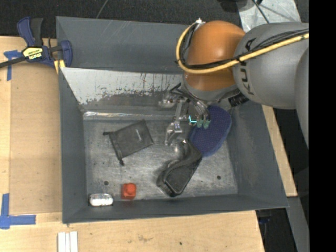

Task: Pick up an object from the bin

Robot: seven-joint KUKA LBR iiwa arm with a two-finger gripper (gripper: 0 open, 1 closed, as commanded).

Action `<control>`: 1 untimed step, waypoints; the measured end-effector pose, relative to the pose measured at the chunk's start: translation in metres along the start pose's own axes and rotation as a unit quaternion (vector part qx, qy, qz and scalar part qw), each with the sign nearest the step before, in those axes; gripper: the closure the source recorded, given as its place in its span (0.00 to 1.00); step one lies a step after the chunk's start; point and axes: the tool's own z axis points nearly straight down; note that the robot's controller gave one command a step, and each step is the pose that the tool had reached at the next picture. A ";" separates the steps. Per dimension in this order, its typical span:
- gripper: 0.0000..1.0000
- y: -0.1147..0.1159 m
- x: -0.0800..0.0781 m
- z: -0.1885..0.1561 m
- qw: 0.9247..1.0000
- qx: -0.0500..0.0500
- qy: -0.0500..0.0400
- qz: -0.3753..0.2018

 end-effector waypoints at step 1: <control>0.00 -0.083 0.031 0.043 0.999 0.002 -0.009 -0.045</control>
Offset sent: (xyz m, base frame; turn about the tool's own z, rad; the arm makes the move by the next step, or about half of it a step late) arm -0.0395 -0.0926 -0.0529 -0.0914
